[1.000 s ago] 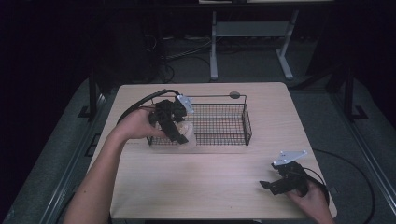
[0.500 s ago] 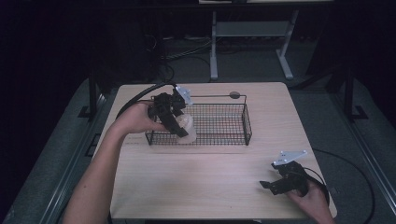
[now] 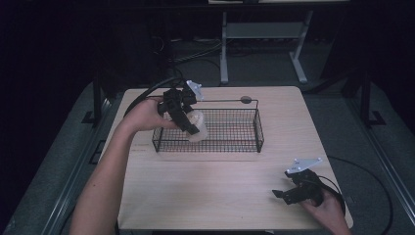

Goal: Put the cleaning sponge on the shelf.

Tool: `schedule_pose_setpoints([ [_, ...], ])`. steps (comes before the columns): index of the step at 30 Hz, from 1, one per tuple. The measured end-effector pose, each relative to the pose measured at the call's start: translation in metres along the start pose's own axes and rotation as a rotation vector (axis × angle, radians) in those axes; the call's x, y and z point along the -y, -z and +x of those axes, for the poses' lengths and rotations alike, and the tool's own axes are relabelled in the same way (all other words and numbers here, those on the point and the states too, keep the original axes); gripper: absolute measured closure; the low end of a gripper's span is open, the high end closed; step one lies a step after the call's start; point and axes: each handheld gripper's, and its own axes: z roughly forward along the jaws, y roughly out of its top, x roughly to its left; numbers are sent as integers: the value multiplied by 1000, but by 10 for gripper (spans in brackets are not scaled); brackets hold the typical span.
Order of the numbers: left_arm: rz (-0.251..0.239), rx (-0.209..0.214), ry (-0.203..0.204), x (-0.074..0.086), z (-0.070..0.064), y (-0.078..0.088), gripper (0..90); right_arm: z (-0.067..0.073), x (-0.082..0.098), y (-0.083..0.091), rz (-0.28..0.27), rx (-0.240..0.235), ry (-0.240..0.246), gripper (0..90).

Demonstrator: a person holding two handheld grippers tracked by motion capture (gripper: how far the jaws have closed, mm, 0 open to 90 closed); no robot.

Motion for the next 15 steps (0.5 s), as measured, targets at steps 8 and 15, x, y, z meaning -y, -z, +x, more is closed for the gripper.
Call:
schedule_pose_setpoints([
  [8,-12,-6,19,-4,14,-2,280,0,0,0,-3,-1,-2,146],
  [15,-1,-6,31,-8,28,-10,280,-1,1,0,0,-3,-6,146],
])
